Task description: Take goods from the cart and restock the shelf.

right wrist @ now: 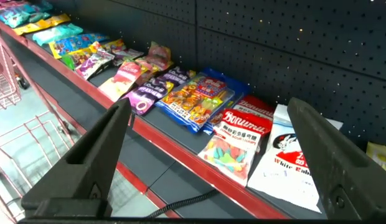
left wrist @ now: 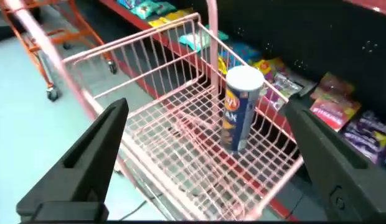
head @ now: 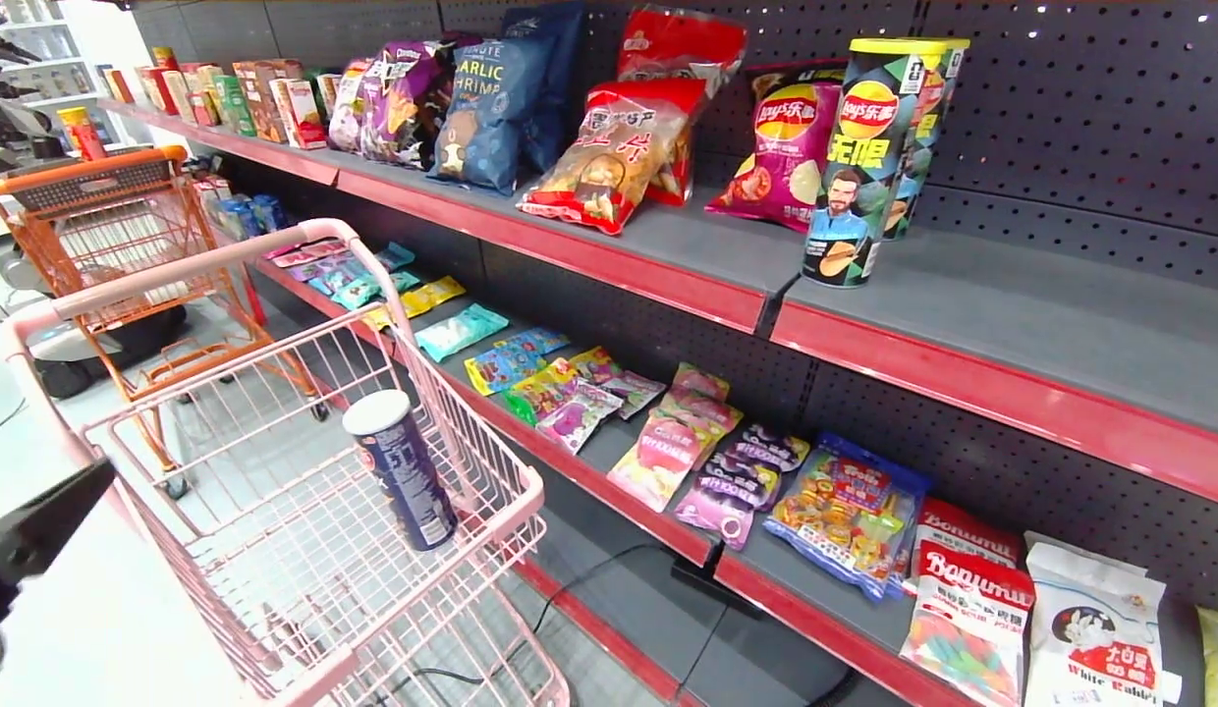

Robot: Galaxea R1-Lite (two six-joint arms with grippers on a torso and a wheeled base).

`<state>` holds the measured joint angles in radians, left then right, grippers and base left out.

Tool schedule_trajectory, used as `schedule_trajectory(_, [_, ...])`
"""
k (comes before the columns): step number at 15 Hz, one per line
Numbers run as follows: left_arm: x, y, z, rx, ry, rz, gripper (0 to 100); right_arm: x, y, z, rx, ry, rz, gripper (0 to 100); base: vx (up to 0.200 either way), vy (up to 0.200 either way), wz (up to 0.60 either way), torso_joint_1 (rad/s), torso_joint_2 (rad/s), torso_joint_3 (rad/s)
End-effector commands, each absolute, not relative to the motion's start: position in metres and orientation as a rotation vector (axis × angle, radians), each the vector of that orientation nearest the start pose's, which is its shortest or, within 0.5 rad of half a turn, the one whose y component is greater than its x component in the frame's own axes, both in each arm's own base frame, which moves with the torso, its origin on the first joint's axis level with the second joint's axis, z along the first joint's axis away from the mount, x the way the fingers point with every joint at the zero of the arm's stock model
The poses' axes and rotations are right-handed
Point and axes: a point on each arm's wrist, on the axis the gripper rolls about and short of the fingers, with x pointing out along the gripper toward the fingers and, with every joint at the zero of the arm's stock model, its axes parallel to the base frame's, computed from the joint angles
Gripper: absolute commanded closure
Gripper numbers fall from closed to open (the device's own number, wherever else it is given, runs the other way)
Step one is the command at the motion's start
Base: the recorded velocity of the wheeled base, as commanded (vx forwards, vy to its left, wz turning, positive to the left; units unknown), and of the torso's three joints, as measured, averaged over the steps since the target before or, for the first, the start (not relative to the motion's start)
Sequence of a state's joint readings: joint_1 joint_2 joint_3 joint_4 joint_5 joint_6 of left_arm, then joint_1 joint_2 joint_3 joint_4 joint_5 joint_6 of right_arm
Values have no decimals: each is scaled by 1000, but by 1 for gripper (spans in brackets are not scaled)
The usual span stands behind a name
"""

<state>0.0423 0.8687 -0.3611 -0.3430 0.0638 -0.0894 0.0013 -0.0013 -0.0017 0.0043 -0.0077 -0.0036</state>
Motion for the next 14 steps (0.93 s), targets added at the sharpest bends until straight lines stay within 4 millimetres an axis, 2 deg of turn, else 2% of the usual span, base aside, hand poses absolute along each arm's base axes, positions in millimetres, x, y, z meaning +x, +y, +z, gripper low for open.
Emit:
schedule_trajectory(1, [215,31,143,-36,375,75,0,-23,0,75,-5,3,-6,0,0,0,0,0,0,0])
schedule_trajectory(3, [231,32,127,-29,418,12,0,-23,0,75,-5,3,-6,0,0,0,0,0,0,0])
schedule_trajectory(5, [248,20,109,-21,423,-68,0,-23,0,75,-5,3,-6,0,0,0,0,0,0,0])
schedule_trajectory(7, [249,21,106,-22,429,-69,0,-23,0,75,-5,3,-6,0,0,0,0,0,0,0])
schedule_trajectory(8, [258,19,81,42,464,-159,0,-23,0,75,-5,3,-6,0,0,0,0,0,0,0])
schedule_trajectory(12, [270,17,68,71,459,-218,0,-23,0,75,-6,3,-5,0,0,0,0,0,0,0])
schedule_trajectory(14, [284,18,51,69,443,-245,0,-23,0,75,-6,3,-5,0,0,0,0,0,0,0])
